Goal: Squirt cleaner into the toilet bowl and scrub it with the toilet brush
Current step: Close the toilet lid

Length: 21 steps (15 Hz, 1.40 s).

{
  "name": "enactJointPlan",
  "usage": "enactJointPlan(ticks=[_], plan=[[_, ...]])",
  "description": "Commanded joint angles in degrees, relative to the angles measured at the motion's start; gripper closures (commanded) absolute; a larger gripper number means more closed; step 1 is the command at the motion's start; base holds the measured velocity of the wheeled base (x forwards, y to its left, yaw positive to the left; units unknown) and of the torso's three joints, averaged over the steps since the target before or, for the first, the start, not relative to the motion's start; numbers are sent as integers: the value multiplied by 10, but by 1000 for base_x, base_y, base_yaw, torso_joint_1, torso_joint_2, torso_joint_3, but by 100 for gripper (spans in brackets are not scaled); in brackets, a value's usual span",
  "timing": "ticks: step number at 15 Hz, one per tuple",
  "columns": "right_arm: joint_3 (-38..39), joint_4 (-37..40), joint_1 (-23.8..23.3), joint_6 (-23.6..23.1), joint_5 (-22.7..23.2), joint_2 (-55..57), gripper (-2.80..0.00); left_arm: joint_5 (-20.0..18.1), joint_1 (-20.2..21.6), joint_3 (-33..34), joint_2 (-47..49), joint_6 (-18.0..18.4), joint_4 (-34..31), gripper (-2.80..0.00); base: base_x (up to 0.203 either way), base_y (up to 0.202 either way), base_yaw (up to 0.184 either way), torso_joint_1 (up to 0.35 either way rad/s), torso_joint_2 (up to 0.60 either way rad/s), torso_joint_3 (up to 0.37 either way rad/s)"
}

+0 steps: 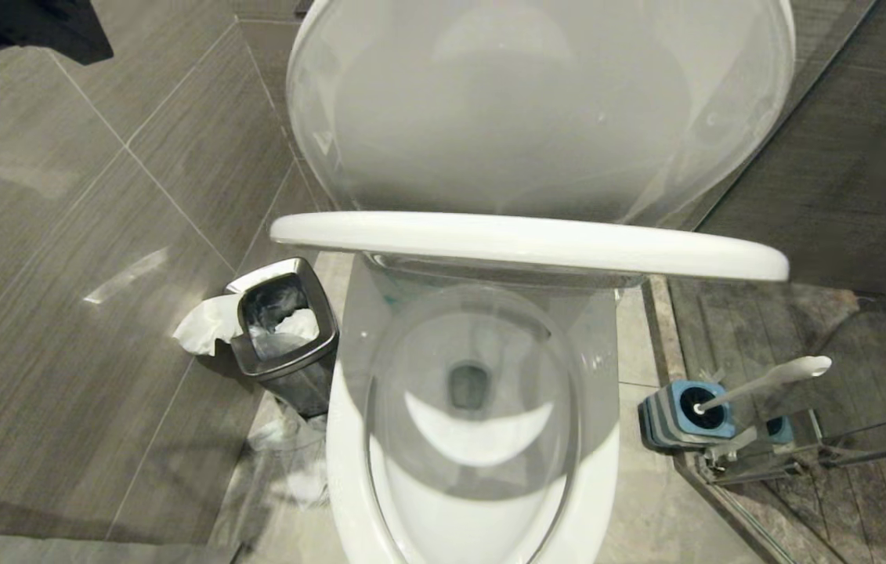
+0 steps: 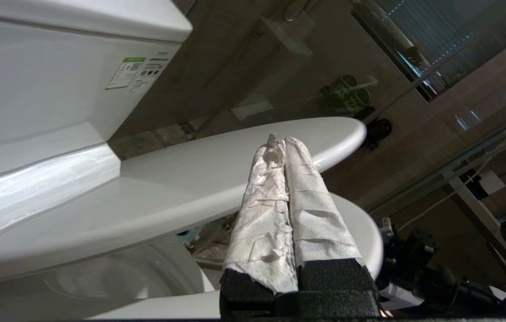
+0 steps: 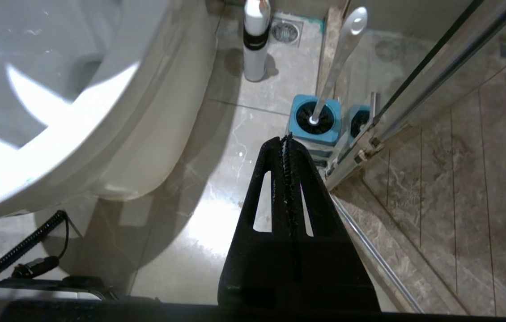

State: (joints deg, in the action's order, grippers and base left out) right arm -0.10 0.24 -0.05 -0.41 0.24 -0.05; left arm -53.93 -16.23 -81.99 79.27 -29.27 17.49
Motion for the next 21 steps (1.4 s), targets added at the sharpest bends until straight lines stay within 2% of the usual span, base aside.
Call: enactJointPlan(ticks=[1,4,8,9,11,12,13,14,15,16,17,18,19,21], plan=[[0,0,0,0,0,0,0,-2,-1,9,-18,1,1,0,0,0,0,-1,-7,109],[0,0,0,-1,1,0,0,1,0,4,-25,30,4,0,0,0,0,0,3,36],[0,0,0,0,0,0,0,8,9,-36,-69,18,-10,0,0,0,0,0,0,0],[0,0,0,0,1,0,0,19,9,-38,-95,-8,-31,0,0,0,0,0,0,0],[0,0,0,0,0,0,0,60,10,-73,-131,-149,-101,0,0,0,0,0,0,0],[0,-1,0,-1,0,0,0,80,11,-107,-136,-182,-148,0,0,0,0,0,0,0],[0,0,0,0,0,0,0,95,11,-128,-136,-187,-205,0,0,0,0,0,0,0],[0,0,0,0,1,0,0,100,12,-134,-134,-154,-233,0,0,0,0,0,0,0],[0,0,0,0,0,0,0,105,12,-135,-130,-82,-258,0,0,0,0,0,0,0],[0,0,0,0,0,0,0,117,10,-137,-123,10,-287,0,0,0,0,0,0,0],[0,0,0,0,1,0,0,147,0,-141,-113,119,-311,0,0,0,0,0,0,0],[0,0,0,0,0,0,0,197,-25,-153,-99,193,-323,0,0,0,0,0,0,0],[0,0,0,0,0,0,0,246,-74,-178,-84,229,-331,0,0,0,0,0,0,0],[0,0,0,0,0,0,0,343,-186,-250,-47,252,-357,0,0,0,0,0,0,0]])
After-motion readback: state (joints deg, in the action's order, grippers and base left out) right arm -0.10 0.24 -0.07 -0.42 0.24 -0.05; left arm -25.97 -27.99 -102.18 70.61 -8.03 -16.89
